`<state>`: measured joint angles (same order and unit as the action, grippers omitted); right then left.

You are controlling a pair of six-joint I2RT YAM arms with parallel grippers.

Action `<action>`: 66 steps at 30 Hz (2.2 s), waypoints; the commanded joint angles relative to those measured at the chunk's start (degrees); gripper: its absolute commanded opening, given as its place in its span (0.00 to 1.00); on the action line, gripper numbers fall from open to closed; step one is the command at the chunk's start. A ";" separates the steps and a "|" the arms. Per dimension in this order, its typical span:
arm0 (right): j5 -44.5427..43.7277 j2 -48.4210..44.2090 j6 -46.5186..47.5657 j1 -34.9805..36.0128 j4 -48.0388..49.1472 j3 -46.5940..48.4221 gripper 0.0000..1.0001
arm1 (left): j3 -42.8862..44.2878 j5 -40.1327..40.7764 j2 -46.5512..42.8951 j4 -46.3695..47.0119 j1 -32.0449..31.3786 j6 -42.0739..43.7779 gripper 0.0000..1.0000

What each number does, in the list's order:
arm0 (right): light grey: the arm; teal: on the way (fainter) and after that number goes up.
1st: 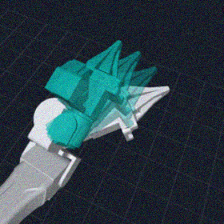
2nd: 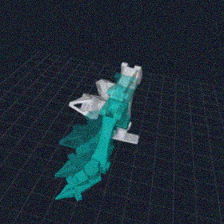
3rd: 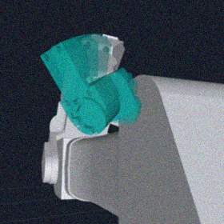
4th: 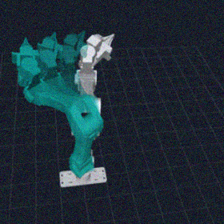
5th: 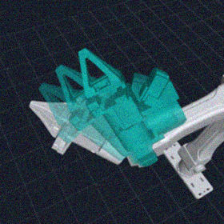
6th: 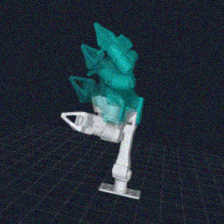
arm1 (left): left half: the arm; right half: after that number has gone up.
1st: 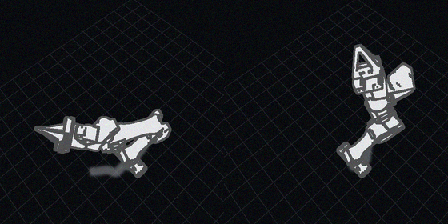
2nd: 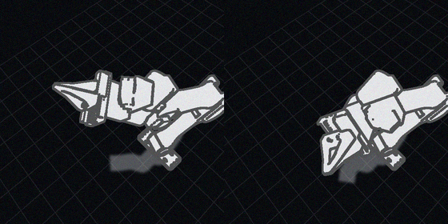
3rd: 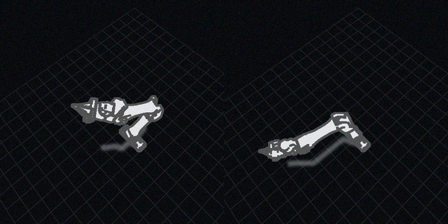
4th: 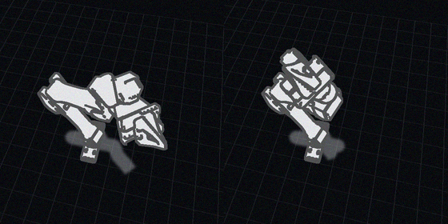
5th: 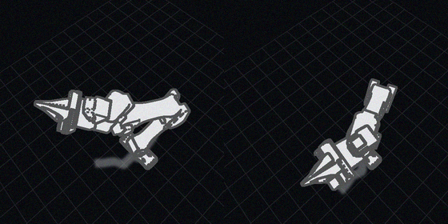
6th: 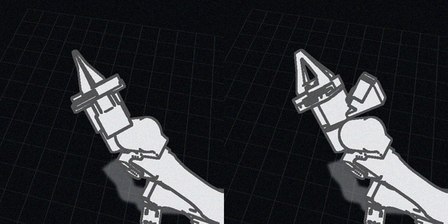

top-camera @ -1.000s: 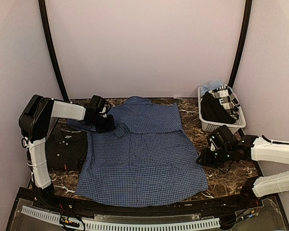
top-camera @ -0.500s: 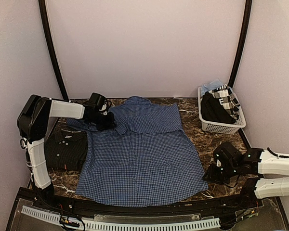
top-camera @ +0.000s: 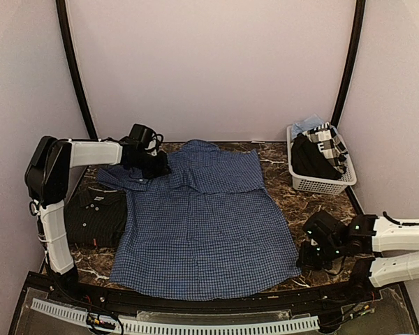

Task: Fold and stack the long sleeve shirts
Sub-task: Fold the flattened shirt at the center of the board.

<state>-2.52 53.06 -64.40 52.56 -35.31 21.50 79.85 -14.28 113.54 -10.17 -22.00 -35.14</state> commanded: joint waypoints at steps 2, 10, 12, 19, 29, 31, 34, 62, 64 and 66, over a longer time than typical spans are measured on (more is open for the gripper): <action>-3.90 -2.55 0.24 0.71 -5.91 5.53 0.03 | 5.93 -1.41 -3.37 -2.78 0.29 1.86 0.00; -3.57 1.05 4.46 2.09 -6.01 11.29 0.00 | 14.34 -1.20 -2.57 -6.75 0.29 3.99 0.00; -3.63 1.45 4.99 2.57 -6.09 12.38 0.00 | 16.17 -1.12 -2.23 -7.64 0.29 4.45 0.00; -4.34 0.72 2.49 2.80 -8.39 8.73 0.23 | 18.14 -1.51 -1.72 -8.52 0.29 4.68 0.00; -3.65 2.20 -2.46 2.77 -0.39 -0.22 0.31 | 17.74 -2.02 -1.61 -7.84 0.29 4.29 0.00; -4.11 3.28 -2.51 2.82 0.21 -0.03 0.30 | 17.79 -1.98 -1.55 -7.84 0.29 4.29 0.00; -3.69 4.38 -1.65 2.81 1.60 0.42 0.20 | 17.96 -2.02 -1.56 -7.84 0.29 4.20 0.00; 8.08 34.92 16.68 13.18 15.04 32.88 0.00 | 32.49 0.11 2.84 -17.03 9.12 10.00 0.00; 11.38 38.77 17.53 13.32 18.49 34.42 0.00 | 32.53 0.39 2.95 -17.38 10.10 10.59 0.00; 14.01 41.93 18.08 13.45 21.11 35.54 0.00 | 32.55 0.73 2.95 -17.86 10.93 11.14 0.00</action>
<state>4.16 90.78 -49.54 65.39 -23.20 54.06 110.89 -14.28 116.81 -25.82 -12.69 -26.13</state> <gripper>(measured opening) 0.003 0.009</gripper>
